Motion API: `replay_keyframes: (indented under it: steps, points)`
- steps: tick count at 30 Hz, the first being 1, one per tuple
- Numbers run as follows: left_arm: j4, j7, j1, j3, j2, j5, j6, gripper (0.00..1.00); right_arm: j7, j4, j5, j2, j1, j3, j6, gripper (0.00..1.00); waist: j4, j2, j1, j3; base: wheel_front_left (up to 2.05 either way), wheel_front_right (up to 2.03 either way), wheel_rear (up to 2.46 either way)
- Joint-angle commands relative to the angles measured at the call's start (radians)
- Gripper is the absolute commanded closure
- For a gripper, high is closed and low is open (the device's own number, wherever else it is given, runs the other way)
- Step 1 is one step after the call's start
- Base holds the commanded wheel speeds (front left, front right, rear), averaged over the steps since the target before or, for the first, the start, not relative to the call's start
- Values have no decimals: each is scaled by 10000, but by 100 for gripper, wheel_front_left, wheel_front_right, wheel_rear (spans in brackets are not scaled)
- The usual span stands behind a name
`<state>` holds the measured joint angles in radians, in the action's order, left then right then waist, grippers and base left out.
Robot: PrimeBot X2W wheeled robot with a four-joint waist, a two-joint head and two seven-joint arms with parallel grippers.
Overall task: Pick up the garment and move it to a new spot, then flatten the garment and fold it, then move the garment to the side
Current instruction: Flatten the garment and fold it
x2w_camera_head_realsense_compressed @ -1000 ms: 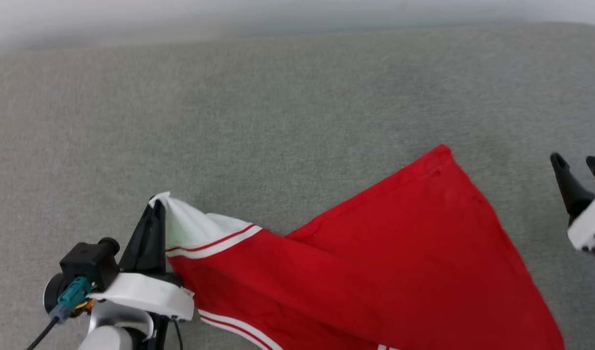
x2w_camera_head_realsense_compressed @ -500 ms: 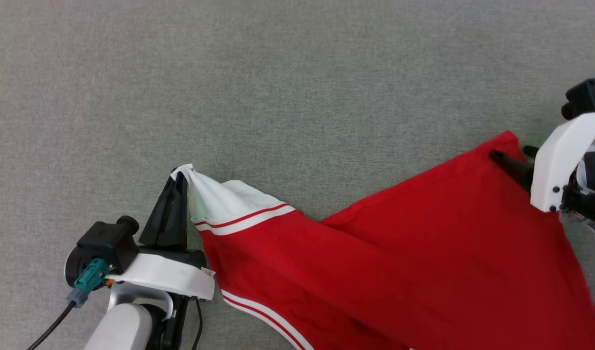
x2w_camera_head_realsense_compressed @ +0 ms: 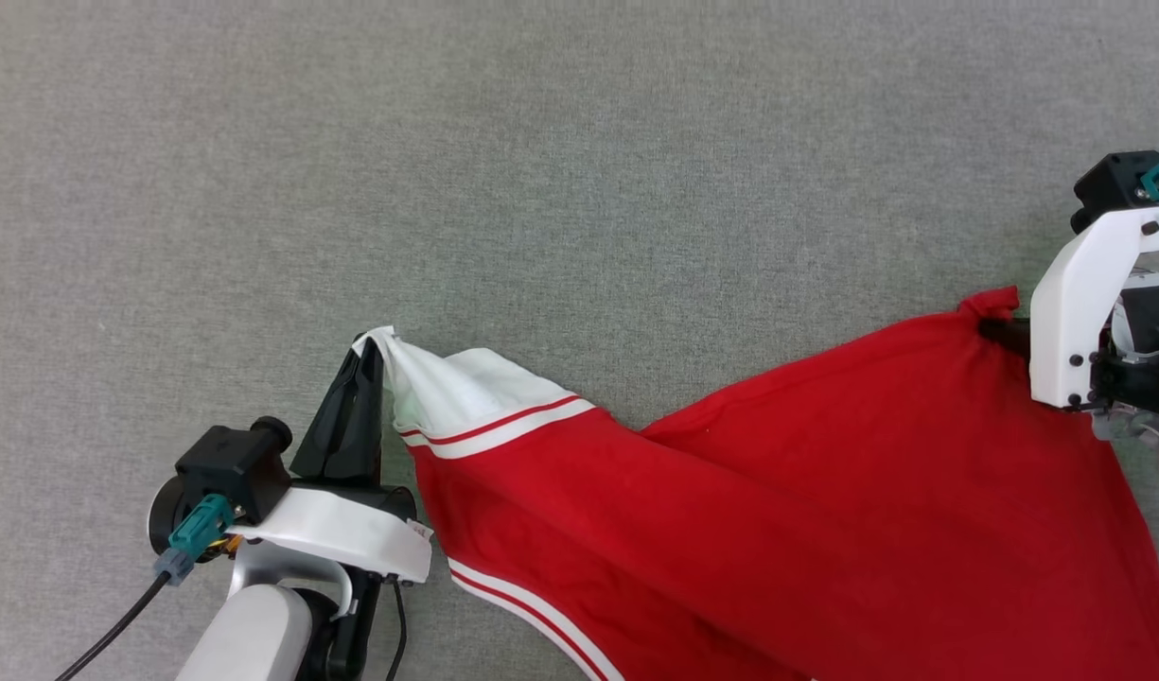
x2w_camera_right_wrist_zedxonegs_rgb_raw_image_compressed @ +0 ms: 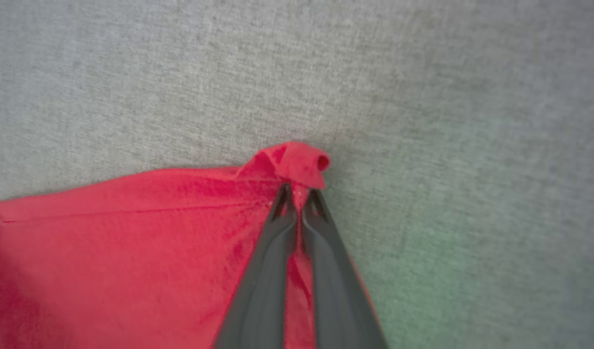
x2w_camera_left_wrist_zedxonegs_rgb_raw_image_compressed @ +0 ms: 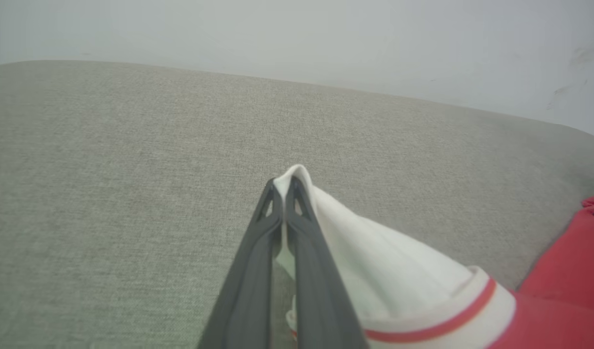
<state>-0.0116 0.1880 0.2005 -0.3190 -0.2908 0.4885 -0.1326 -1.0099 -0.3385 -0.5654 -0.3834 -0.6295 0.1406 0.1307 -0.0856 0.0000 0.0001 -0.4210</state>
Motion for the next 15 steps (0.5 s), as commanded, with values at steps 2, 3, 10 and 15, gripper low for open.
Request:
replay_keyframes:
  steps: [2,3,10,15]
  points:
    - [-105,-8,140,12,-22,56,13,100,140,-252,36,87,515,204,0,100,42,0,-1,291,0,0,0]
    - [-136,-24,161,26,-55,57,31,100,328,-180,43,24,412,154,-2,100,60,0,-1,436,0,0,0]
    - [-511,-227,779,320,-426,312,273,100,1916,6,421,-246,107,-212,-2,100,228,0,-1,1664,0,0,0]
    - [-1141,-615,1883,423,-677,402,555,100,2960,-251,842,-236,-7,-441,-3,100,359,0,-1,2546,0,0,0]
